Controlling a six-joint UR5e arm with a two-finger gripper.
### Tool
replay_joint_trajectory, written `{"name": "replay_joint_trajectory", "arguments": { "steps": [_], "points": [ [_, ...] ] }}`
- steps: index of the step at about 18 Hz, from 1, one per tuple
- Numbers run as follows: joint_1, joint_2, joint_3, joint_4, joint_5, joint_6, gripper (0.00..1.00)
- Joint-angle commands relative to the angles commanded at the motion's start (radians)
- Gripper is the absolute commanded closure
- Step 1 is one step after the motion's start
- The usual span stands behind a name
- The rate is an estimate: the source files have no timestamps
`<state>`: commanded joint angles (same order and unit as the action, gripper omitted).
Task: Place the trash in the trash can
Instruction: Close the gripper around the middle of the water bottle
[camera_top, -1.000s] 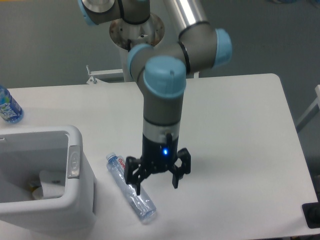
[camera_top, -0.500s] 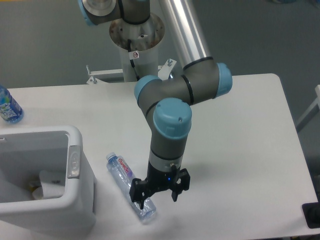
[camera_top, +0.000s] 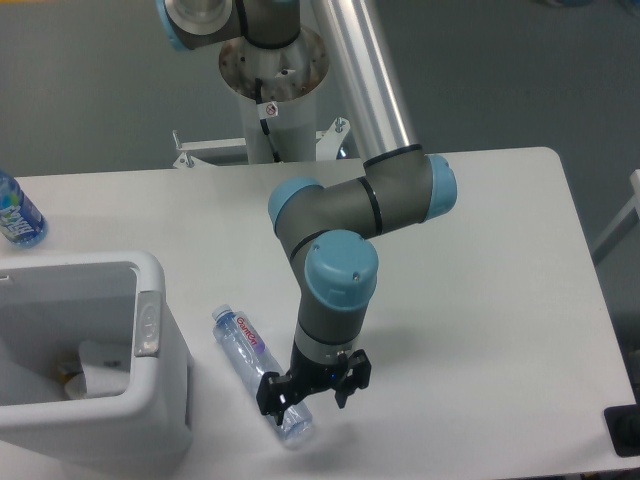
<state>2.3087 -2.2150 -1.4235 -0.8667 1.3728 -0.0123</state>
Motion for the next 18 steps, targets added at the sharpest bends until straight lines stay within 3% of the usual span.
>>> {"name": "replay_joint_trajectory", "arguments": {
  "steps": [18],
  "points": [
    [-0.046, -0.072, 0.006, 0.003, 0.069, -0.002, 0.00]
  ]
}}
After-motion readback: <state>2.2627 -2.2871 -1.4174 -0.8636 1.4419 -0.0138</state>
